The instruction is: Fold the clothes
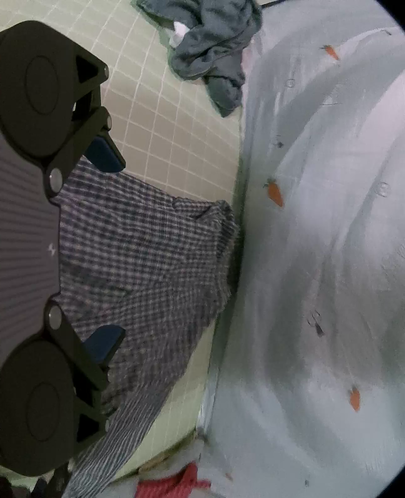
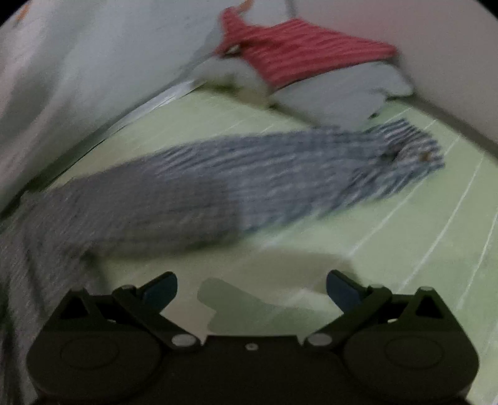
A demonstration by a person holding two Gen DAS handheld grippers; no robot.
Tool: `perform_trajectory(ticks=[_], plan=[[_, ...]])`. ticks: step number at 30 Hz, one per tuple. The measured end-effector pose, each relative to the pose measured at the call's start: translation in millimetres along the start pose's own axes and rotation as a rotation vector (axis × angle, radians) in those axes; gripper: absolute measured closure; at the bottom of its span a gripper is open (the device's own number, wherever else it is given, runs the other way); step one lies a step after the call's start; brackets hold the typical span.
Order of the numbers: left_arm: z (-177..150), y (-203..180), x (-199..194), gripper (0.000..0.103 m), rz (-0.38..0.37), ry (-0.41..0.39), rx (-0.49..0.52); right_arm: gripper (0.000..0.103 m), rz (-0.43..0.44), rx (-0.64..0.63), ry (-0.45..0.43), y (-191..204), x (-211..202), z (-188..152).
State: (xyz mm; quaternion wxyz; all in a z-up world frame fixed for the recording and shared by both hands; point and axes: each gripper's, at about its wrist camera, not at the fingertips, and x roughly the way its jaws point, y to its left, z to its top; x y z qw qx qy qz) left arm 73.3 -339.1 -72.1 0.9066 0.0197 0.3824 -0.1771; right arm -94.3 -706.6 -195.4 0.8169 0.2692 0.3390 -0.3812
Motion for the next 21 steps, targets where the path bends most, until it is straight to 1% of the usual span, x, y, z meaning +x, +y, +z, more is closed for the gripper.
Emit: perform_trajectory(ticks=[2,4,6,9,10,14,15,17,18,20,21], plan=[[5.6,2.6,21.8,0.0,0.017,0.033,-0.008,0.0,-0.049,0.042,-0.029,-11.2,11.4,14.4],[8.7,4.4,41.5,0.0,0.042,0.068,0.007,0.0,-0.109,0.078,-0.055,-22.3,23.5,29.4],[11.9,6.2,61.2,0.0,0.068,0.104,0.022,0.0,-0.188,0.105,-0.07,-32.0,35.5,43.6],[14.1,4.7,75.5,0.0,0.059,0.123,0.067,0.0,-0.319,0.13,-0.068,-41.7,54.0,62.4],[14.4,3.6,78.7,0.0,0.053,0.124,0.083,0.0,-0.338,0.139,-0.07,-43.6,57.8,66.6],[11.6,-1.5,83.7,0.0,0.049,0.131,0.111,0.0,-0.361,0.187,-0.081,-47.9,66.7,79.7],[10.9,-1.3,83.5,0.0,0.045,0.133,0.108,0.006,-0.355,0.194,-0.079,-46.2,66.5,81.7],[9.5,-0.7,83.3,0.0,0.037,0.137,0.099,0.036,-0.302,0.186,-0.105,-38.5,62.4,83.0],[9.4,0.1,82.7,0.0,0.037,0.137,0.094,0.07,-0.261,0.169,-0.118,-33.3,59.7,82.5],[9.0,2.2,79.8,0.0,0.039,0.134,0.085,0.091,-0.192,0.136,-0.124,-17.9,55.1,80.3],[8.8,3.5,77.4,0.0,0.041,0.131,0.08,0.093,-0.158,0.12,-0.124,-9.6,52.8,79.1]])
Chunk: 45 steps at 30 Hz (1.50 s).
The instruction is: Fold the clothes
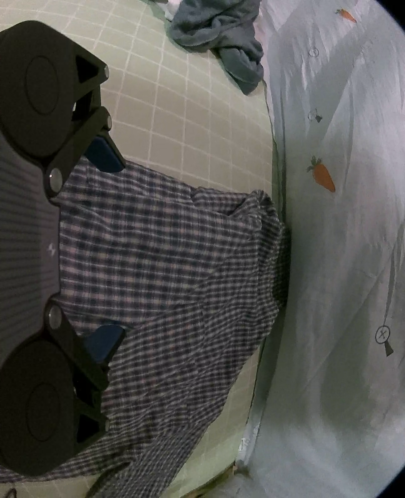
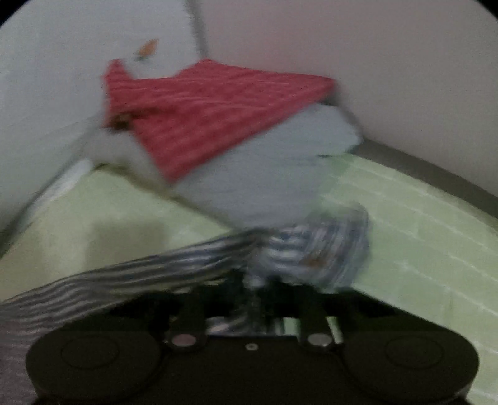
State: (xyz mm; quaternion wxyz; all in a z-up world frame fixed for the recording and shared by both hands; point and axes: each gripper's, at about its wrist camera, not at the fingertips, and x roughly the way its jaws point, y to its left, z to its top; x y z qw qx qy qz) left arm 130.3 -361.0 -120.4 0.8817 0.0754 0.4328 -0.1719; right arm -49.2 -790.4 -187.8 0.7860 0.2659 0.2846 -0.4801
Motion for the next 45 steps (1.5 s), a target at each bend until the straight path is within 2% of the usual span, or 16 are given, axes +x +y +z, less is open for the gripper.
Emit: perform_trajectory(ticks=[5,9,10,11,12,14,15,20,26,33,38,40,42,43,44,45], plan=[[-0.4,8.6,-15.8,0.0,0.005,-0.041,-0.028,0.095,0.247,-0.255,-0.043,76.3,-40.6,-20.1],[1.1,15.2,-26.1,0.0,0.013,-0.067,-0.051,0.095,0.547,-0.466,-0.029,155.6,-89.8,-55.6],[1.3,16.4,-28.3,0.0,0.015,-0.071,-0.056,0.091,0.628,-0.516,-0.019,175.5,-102.6,-65.8],[1.4,17.7,-30.5,0.0,0.016,-0.075,-0.062,0.084,0.694,-0.565,0.005,192.5,-112.6,-77.3],[1.5,18.9,-32.7,0.0,0.017,-0.079,-0.067,0.059,0.751,-0.613,0.037,207.6,-121.1,-89.4],[0.6,19.9,-37.5,0.0,0.023,-0.087,-0.066,0.026,0.804,-0.687,0.08,226.7,-134.6,-111.8],[0.1,20.4,-40.0,0.0,0.026,-0.091,-0.065,0.019,0.812,-0.709,0.09,231.1,-140.0,-120.5],[-3.2,19.9,-46.1,0.0,0.029,-0.093,-0.056,0.004,0.788,-0.676,0.145,211.2,-143.1,-124.7],[-1.9,-4.4,-35.8,0.0,-0.028,-0.055,0.0,0.001,0.607,-0.539,0.127,152.3,-118.5,-94.8],[3.5,-70.9,-16.9,0.0,-0.09,-0.055,0.198,0.001,0.35,-0.509,0.109,90.5,-92.4,-86.5],[10.0,-118.4,8.3,0.002,-0.127,-0.037,0.32,0.001,0.294,-0.464,0.15,78.1,-74.0,-83.7],[11.2,-133.0,19.4,0.008,-0.146,-0.024,0.357,0.001,0.281,-0.469,0.162,81.0,-66.7,-83.7],[13.2,-143.3,32.0,0.025,-0.169,-0.001,0.387,0.001,0.273,-0.472,0.174,83.7,-60.2,-83.6],[14.2,-148.3,38.3,0.029,-0.181,0.01,0.402,0.001,0.272,-0.472,0.179,84.1,-58.7,-83.7],[14.1,-151.2,45.0,0.04,-0.188,0.023,0.411,0.001,0.271,-0.471,0.182,84.2,-57.9,-83.8],[13.8,-153.9,51.8,0.057,-0.195,0.036,0.419,0.001,0.271,-0.473,0.183,85.6,-56.8,-83.8]])
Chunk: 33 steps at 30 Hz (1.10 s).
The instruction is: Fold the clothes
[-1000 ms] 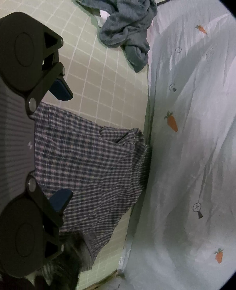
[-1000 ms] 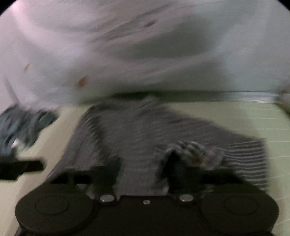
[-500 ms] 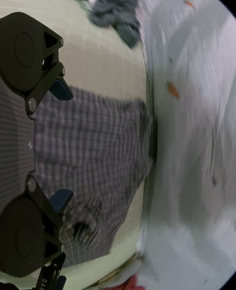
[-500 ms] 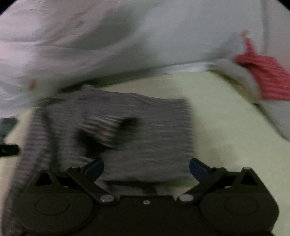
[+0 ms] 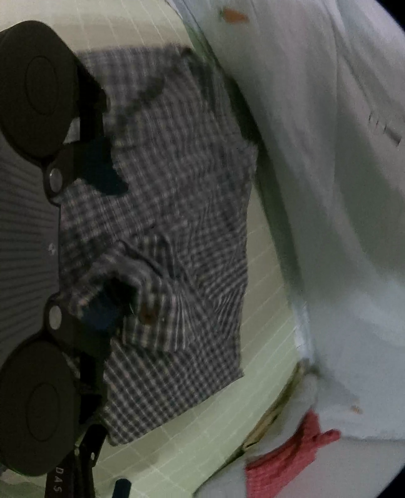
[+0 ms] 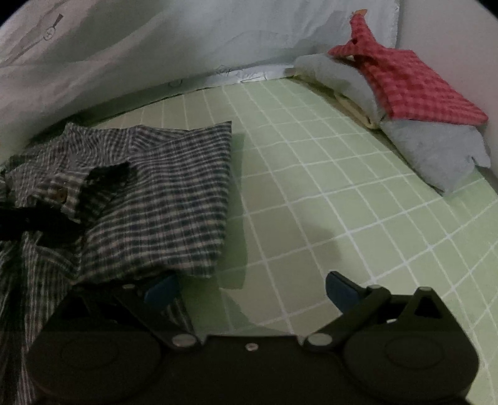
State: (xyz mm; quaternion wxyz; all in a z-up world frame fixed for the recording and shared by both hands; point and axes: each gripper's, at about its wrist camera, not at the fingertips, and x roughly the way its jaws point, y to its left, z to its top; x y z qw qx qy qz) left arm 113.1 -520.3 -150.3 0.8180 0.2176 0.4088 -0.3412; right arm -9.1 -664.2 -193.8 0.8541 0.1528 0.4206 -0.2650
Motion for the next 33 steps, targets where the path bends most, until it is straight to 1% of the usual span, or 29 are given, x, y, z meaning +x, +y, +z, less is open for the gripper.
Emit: perform_trajectory(ticks=[1,2,3,6,7,11,15,18,24,26,29,30,31,32,33], plan=[[0.8,-1.2,7.1,0.068,-0.01,0.012,0.007,0.001,-0.001,-0.003,0.001,1.5,1.5,1.3],[1.6,1.3,11.6,0.097,-0.025,0.029,-0.009,0.001,-0.003,-0.007,0.002,3.2,1.9,2.1],[2.3,4.2,15.8,0.1,-0.041,0.048,-0.027,0.001,-0.005,-0.013,0.001,5.1,1.6,2.4],[5.4,17.5,0.7,0.1,-0.047,-0.022,-0.081,0.001,-0.008,-0.031,-0.005,12.2,-2.8,2.2],[7.1,23.8,-8.5,0.1,-0.037,-0.054,-0.09,0.001,-0.008,-0.037,-0.008,15.0,-5.3,1.7],[12.6,55.5,-46.8,0.1,0.01,-0.182,-0.141,0.001,0.011,-0.069,-0.009,31.5,-11.7,0.5],[12.4,98.7,-74.6,0.1,0.083,-0.263,-0.222,0.001,0.038,-0.13,-0.016,59.2,-20.1,-2.2],[2.0,132.6,-89.1,0.1,0.137,-0.304,-0.285,0.001,0.055,-0.178,-0.016,81.4,-25.7,-6.2],[-20.0,207.5,-122.2,0.1,0.195,-0.383,-0.451,0.001,0.066,-0.253,-0.023,120.8,-44.4,-14.9],[-25.4,229.1,-128.7,0.1,0.223,-0.411,-0.481,0.001,0.06,-0.275,-0.026,128.5,-52.1,-18.7],[-36.6,257.5,-129.9,0.1,0.265,-0.393,-0.547,0.001,0.047,-0.285,-0.02,132.2,-62.0,-25.9],[-41.4,267.4,-129.3,0.096,0.273,-0.378,-0.577,0.001,0.045,-0.283,-0.016,132.4,-65.0,-28.3],[-47.3,275.0,-129.4,0.095,0.281,-0.364,-0.606,0.001,0.04,-0.284,-0.014,132.3,-68.1,-31.3],[-54.3,279.7,-129.9,0.083,0.292,-0.341,-0.625,0.001,0.035,-0.286,-0.012,132.1,-71.2,-34.6],[-61.3,284.2,-130.4,0.063,0.302,-0.317,-0.643,0.001,0.029,-0.289,-0.01,131.8,-74.3,-37.9]])
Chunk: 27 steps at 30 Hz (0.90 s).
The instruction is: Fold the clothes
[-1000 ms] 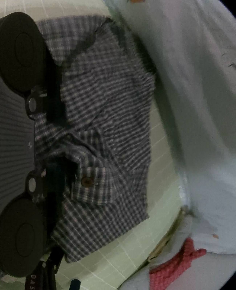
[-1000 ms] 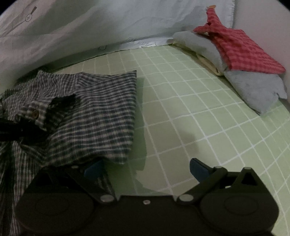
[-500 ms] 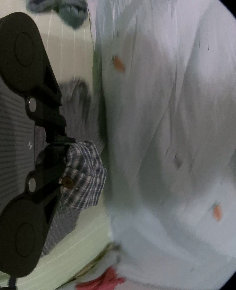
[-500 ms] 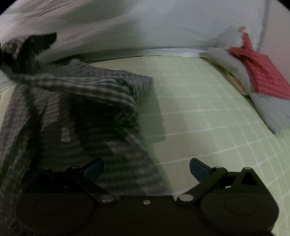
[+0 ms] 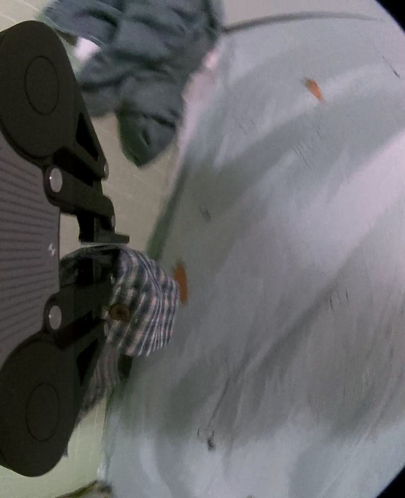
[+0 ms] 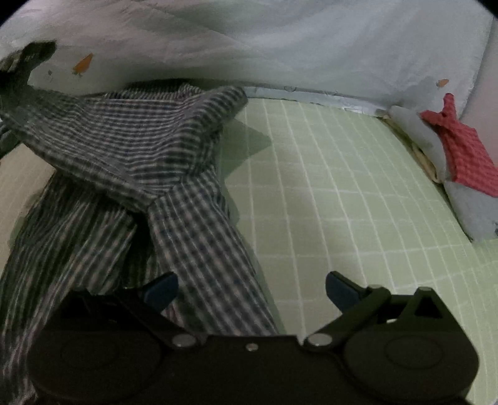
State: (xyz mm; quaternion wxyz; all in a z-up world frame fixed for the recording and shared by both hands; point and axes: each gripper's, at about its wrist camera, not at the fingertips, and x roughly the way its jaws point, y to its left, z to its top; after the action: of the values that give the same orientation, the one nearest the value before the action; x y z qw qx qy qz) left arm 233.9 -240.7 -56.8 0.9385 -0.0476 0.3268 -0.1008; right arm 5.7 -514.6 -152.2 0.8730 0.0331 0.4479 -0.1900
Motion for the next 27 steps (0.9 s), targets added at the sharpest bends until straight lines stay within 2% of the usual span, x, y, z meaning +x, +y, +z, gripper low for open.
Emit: perform_trajectory(ticks=[1,2,3,5,10,14,18,22,25,27], plan=[[-4.8,5.1,-2.1,0.053,0.016,0.022,0.004,0.001,-0.003,0.0,0.005,0.6,-2.7,-4.2],[-11.5,9.1,-6.5,0.037,0.028,0.037,0.009,0.001,-0.006,0.002,0.01,1.1,-5.2,-9.0],[-20.0,12.2,-13.0,0.032,0.026,0.051,0.015,0.001,-0.008,0.004,0.016,1.6,-7.7,-13.8],[-39.7,16.3,-26.0,0.029,0.014,0.099,0.028,0.001,-0.012,0.006,0.025,2.2,-12.4,-23.5],[-112.0,14.1,-62.7,0.029,-0.05,0.296,0.045,0.001,-0.029,-0.032,0.041,2.8,-24.1,-49.1],[-172.9,0.6,-93.5,0.029,-0.056,0.436,0.105,0.001,-0.031,-0.033,0.062,-5.8,-30.5,-75.2],[-206.6,-9.5,-119.7,0.028,-0.062,0.458,0.182,0.001,-0.037,-0.034,0.076,-15.0,-38.5,-100.7],[-230.8,-4.2,-132.7,0.028,-0.055,0.487,0.174,0.002,-0.044,-0.041,0.063,-25.0,-50.0,-116.3],[-245.5,-0.3,-139.2,0.028,-0.034,0.516,0.168,0.009,-0.054,-0.045,0.048,-33.0,-60.2,-125.8],[-253.9,2.8,-142.9,0.028,-0.02,0.533,0.158,0.019,-0.045,-0.029,0.037,-40.6,-67.3,-130.8]])
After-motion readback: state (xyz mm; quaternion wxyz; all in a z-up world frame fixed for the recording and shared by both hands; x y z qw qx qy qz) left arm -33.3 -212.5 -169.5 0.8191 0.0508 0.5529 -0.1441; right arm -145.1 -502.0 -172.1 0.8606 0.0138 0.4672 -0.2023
